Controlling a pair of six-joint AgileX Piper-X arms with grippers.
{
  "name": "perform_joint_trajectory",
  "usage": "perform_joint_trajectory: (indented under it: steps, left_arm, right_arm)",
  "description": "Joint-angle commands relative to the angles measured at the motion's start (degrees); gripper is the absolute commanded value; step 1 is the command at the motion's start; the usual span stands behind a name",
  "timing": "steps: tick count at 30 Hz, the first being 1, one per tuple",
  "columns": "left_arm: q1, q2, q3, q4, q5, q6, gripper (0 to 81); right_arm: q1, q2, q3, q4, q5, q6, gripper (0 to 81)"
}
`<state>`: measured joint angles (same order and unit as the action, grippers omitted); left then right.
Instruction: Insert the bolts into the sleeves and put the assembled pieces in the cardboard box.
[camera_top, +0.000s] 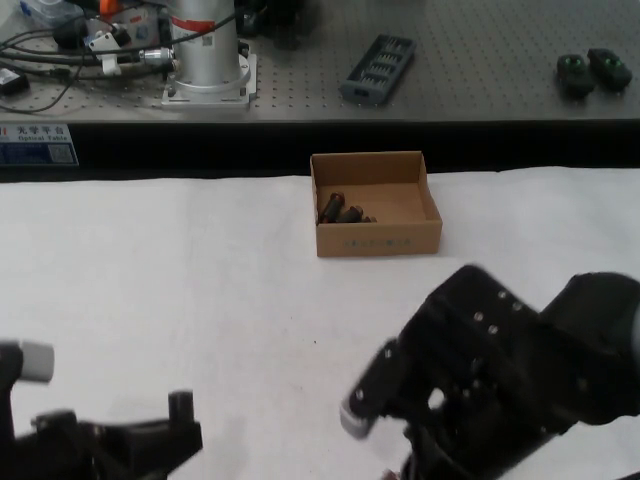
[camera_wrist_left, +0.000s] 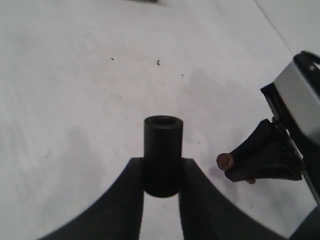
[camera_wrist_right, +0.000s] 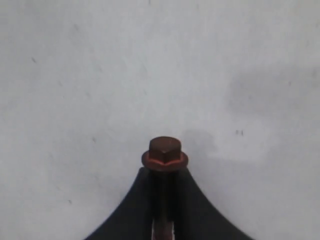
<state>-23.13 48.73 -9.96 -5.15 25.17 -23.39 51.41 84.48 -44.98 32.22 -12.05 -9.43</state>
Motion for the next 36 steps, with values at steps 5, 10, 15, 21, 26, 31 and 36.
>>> perform_joint_trajectory:
  steps: [5, 10, 15, 21, 26, 31, 36]
  left_arm:
    - [-4.14, -0.49, 6.28, -12.92, 0.41, -6.23, 4.4]
    - [-8.19, -0.23, 6.28, -13.03, -2.86, -4.69, 4.4]
    - [-12.78, 2.02, 6.28, -14.28, -5.08, -4.54, 4.4]
    - [-17.37, 7.01, 5.94, -22.07, -7.65, -4.54, 4.4]
    - [-19.69, 11.78, 5.94, -31.95, -9.73, -4.99, 4.4]
    - [-19.73, 14.86, 5.94, -37.58, -11.42, -4.96, 4.4]
    - [-19.73, 17.18, 5.94, -41.35, -11.42, -3.70, 4.4]
  right_arm:
    - [-0.05, -5.50, -0.76, -8.28, -6.44, 5.08, 1.6]
    - [-0.05, -10.30, -0.76, -16.14, -13.10, 12.28, 1.6]
    - [-0.05, -12.44, -0.76, -20.21, -14.79, 14.91, 1.6]
    - [-0.05, -12.46, -0.76, -22.56, -17.29, 16.67, 1.6]
    - [-0.05, -12.46, -0.05, -23.82, -17.26, 18.50, 1.6]
    - [-0.46, -12.46, 0.23, -26.01, -18.54, 20.20, 1.6]
    - [-1.92, -12.46, 0.23, -27.06, -18.54, 21.16, 1.6]
